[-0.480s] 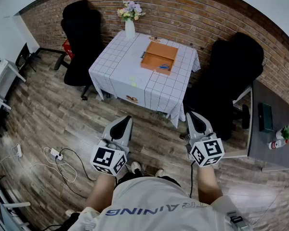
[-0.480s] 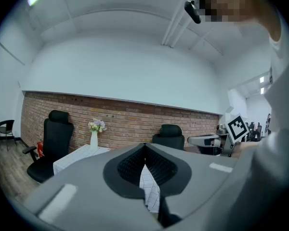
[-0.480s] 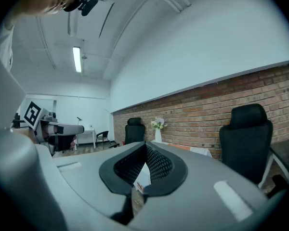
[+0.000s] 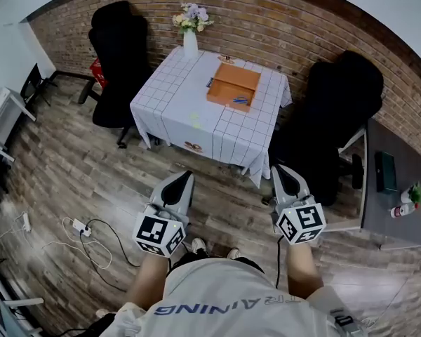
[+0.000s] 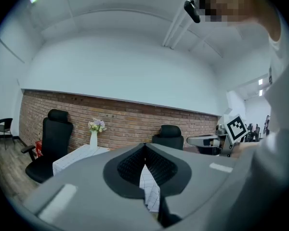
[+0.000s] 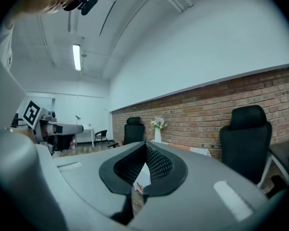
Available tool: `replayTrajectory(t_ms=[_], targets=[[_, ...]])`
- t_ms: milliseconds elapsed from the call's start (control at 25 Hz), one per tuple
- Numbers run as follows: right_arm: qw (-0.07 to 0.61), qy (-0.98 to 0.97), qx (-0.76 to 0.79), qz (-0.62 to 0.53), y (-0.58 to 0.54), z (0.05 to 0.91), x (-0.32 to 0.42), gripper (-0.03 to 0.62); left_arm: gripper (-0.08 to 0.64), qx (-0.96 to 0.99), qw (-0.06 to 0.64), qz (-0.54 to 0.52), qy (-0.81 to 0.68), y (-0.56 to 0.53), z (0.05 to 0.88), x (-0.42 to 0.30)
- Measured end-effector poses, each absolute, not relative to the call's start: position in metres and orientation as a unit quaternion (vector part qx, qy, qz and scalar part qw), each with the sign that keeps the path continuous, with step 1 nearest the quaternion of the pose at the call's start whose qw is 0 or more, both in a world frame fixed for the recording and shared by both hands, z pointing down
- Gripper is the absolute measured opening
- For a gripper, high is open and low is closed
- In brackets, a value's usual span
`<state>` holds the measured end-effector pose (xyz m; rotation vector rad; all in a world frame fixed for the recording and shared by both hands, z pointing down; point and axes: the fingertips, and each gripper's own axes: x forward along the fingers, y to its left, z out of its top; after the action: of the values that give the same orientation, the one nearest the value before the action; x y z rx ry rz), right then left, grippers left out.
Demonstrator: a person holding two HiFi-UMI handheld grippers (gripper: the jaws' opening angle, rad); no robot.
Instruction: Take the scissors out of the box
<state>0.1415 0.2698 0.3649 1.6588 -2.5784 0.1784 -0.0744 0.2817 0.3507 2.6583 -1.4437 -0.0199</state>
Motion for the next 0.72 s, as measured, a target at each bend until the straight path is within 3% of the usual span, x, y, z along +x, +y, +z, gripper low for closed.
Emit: replayTrajectory(t_ms=[720], targets=[[0.026,-0.825,0.562,0.057,0.254,0.365,0.09,0.015,0.0,0.893,0.066,-0.017,-0.446,0.259,0.365,-0.129]])
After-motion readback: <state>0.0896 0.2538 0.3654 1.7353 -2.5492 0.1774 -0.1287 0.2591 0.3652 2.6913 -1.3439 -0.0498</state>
